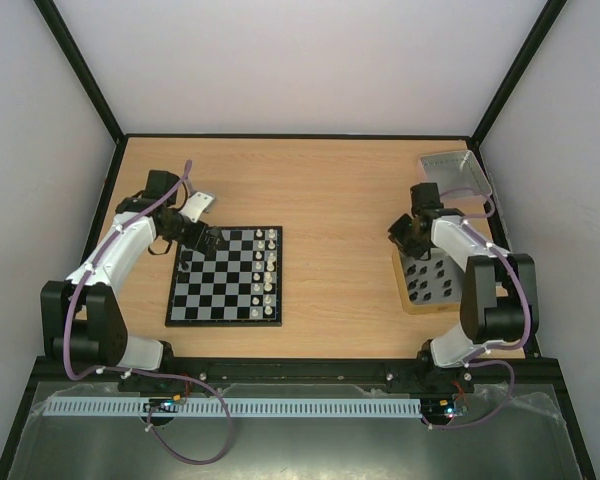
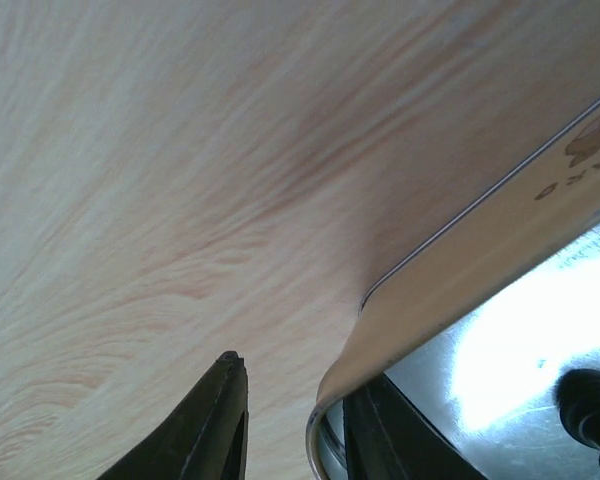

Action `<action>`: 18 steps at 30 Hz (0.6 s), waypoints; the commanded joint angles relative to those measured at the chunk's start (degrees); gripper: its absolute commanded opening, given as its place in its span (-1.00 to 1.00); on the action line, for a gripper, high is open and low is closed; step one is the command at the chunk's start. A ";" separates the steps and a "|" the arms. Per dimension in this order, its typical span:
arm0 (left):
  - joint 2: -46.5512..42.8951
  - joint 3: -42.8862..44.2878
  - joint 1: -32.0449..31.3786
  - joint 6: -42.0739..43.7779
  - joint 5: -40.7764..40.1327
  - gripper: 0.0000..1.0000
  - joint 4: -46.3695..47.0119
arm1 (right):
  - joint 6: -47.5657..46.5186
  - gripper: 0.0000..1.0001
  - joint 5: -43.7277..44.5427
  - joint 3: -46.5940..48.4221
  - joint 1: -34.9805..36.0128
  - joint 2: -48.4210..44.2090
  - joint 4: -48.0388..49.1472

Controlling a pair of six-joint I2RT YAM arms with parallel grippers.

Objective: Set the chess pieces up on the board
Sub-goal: Move the storage box to the center of the board.

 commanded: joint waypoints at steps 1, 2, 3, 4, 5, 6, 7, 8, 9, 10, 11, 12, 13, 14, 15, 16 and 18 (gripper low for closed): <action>-1.58 1.16 0.28 0.40 -0.95 0.99 -0.94 | 4.51 -0.48 -0.91 5.07 3.45 3.90 3.47; -1.70 1.20 0.24 0.47 -1.14 0.99 -1.09 | 4.87 -0.48 -1.08 6.04 4.15 4.96 3.77; -1.85 1.19 0.28 0.60 -1.27 0.99 -1.28 | 5.18 -0.48 -1.29 7.14 4.89 6.02 3.99; -2.00 1.17 0.31 0.72 -1.46 0.99 -1.39 | 5.54 -0.48 -1.47 8.19 5.33 7.19 4.26; -2.07 1.18 0.32 0.84 -1.62 0.99 -1.49 | 5.89 -0.48 -1.59 9.29 5.77 8.21 4.45; -2.27 1.20 0.32 0.93 -1.86 0.99 -1.58 | 6.26 -0.48 -1.81 10.32 6.12 9.36 4.65; -2.33 1.15 0.32 0.99 -2.11 0.99 -1.65 | 6.64 -0.49 -2.12 11.38 6.40 10.55 4.70; -2.37 1.33 0.32 1.03 -2.30 0.99 -1.82 | 7.04 -0.50 -2.52 12.37 6.58 11.67 4.79; -2.47 1.43 0.39 1.11 -2.48 0.99 -1.97 | 7.37 -0.50 -2.90 13.47 6.79 12.74 4.88; -2.59 1.60 0.41 1.13 -2.64 0.99 -2.14 | 7.70 -0.50 -3.19 14.45 7.02 13.50 4.99; -2.63 1.83 0.47 1.20 -2.77 0.99 -2.31 | 7.97 -0.50 -3.46 15.48 7.13 14.25 5.10; -2.72 1.96 0.56 1.34 -2.95 0.99 -2.37 | 8.08 -0.50 -3.60 16.99 7.31 14.80 4.97; -2.80 2.14 0.70 1.31 -3.12 0.99 -2.46 | 8.06 -0.48 -3.59 18.03 7.53 15.22 4.55; -2.91 2.34 0.94 1.30 -3.21 0.99 -2.47 | 7.95 -0.44 -3.55 19.09 7.74 15.46 3.88; -3.03 2.60 1.24 1.24 -3.30 0.99 -2.47 | 7.63 -0.33 -3.32 19.92 7.91 15.64 3.03; -3.07 2.88 1.59 1.13 -3.47 0.99 -2.48 | 7.17 -0.23 -2.92 20.75 8.10 15.50 1.86; -3.21 3.47 2.65 0.76 -3.75 0.95 -2.41 | 5.94 0.05 -2.13 21.57 8.53 14.31 -0.60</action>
